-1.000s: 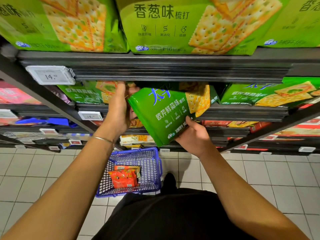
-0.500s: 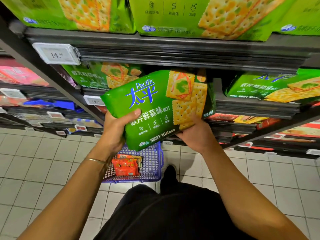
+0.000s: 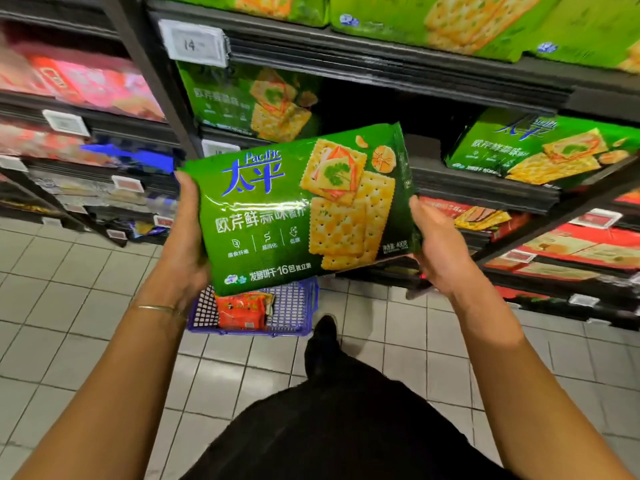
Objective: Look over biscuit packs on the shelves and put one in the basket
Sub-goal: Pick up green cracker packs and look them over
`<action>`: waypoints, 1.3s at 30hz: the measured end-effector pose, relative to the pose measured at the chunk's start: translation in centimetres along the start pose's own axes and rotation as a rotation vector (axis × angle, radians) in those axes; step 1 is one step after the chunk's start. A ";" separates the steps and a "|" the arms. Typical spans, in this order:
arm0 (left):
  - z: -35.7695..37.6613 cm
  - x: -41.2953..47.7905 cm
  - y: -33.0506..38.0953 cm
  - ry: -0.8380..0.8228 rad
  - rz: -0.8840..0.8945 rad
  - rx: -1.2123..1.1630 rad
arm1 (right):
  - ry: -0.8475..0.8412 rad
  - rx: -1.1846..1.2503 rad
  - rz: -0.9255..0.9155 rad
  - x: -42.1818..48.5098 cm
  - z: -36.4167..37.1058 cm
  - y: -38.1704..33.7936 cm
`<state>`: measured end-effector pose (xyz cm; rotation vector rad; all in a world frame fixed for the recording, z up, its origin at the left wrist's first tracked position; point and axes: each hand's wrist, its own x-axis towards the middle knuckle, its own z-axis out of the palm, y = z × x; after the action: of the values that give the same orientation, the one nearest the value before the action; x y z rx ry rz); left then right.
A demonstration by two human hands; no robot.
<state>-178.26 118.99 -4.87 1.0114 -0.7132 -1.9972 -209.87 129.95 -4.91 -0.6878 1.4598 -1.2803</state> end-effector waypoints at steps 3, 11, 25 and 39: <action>-1.2 -2.5 -0.9 0.013 -0.036 -0.015 | 0.081 -0.164 -0.081 -4.1 0.6 0.1; -0.9 -8.8 -3.0 0.061 -0.039 0.008 | 0.108 -0.130 -0.037 -12.5 -0.3 -1.0; 4.9 -14.2 -5.3 0.037 -0.069 0.096 | 0.302 0.039 0.151 -14.1 -2.0 1.5; 8.8 -15.5 -4.9 -0.086 0.065 -0.119 | 0.326 0.004 0.455 -14.2 0.8 5.2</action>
<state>-181.52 135.63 2.41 0.8266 -0.6564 -2.0108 -203.77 143.78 -5.14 -0.1252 1.7521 -1.0645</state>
